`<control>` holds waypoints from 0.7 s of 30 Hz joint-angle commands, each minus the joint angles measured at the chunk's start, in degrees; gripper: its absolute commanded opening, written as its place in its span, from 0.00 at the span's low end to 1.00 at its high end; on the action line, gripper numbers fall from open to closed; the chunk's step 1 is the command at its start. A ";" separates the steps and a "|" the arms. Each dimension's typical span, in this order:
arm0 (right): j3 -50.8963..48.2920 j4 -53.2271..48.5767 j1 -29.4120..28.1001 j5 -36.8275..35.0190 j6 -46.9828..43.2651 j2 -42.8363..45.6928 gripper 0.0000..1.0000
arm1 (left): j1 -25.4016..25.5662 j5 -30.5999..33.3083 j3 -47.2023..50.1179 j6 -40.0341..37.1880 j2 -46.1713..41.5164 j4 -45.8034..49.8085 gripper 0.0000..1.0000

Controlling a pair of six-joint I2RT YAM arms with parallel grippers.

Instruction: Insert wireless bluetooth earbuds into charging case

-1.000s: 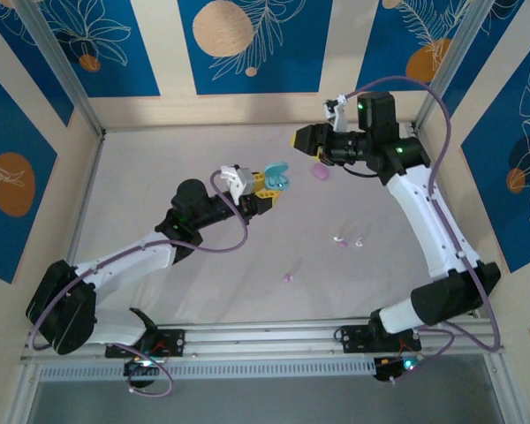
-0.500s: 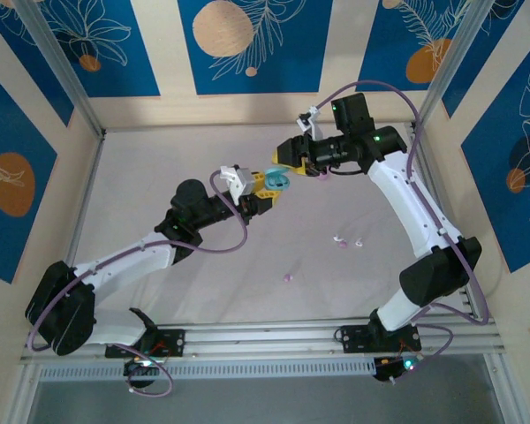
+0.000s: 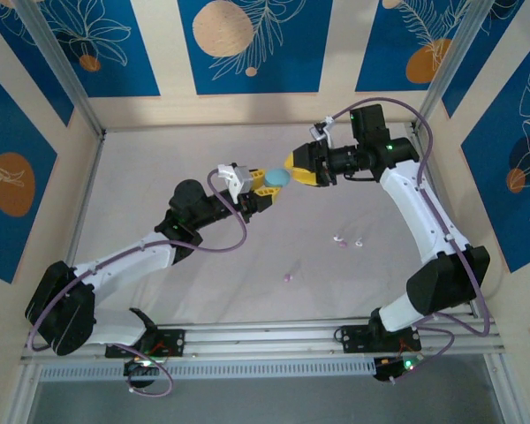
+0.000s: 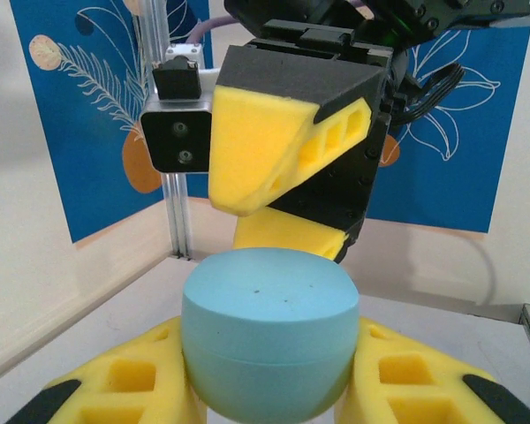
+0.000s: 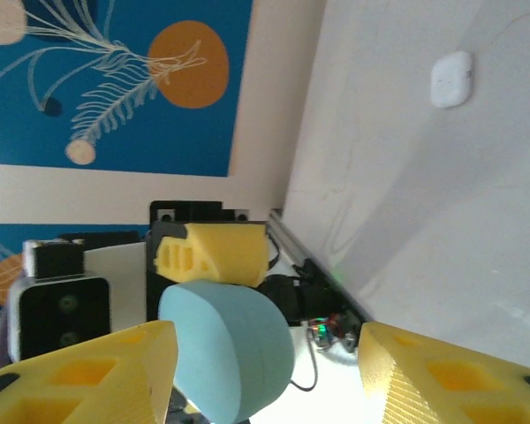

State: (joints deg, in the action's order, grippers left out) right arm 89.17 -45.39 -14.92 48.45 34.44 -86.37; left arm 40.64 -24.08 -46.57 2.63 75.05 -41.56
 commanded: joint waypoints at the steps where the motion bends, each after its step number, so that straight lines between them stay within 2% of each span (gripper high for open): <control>1: -2.25 3.54 -0.23 8.49 3.45 1.65 0.58 | 0.70 0.10 -2.20 0.75 -0.86 -3.90 0.25; 5: -2.60 4.82 -0.73 11.90 5.20 0.19 0.57 | 0.77 -0.05 -2.71 0.92 -0.28 -4.23 0.24; 16: -1.82 5.58 -2.72 13.56 5.29 -3.55 0.56 | 0.69 -0.78 -3.35 1.45 0.69 -4.79 0.25; 18: -1.81 6.53 -2.98 14.16 5.80 -3.85 0.52 | 0.74 -0.80 -3.36 1.45 0.72 -4.72 0.25; 21: -1.81 7.81 -2.93 14.74 6.43 -3.94 0.42 | 0.68 -0.57 -3.35 1.32 0.80 -4.41 0.26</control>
State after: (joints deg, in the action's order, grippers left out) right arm 86.98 -38.33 -17.15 61.32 39.75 -89.60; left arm 40.64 -24.08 -47.66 3.53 75.94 -42.74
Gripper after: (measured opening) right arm 0.438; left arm 0.330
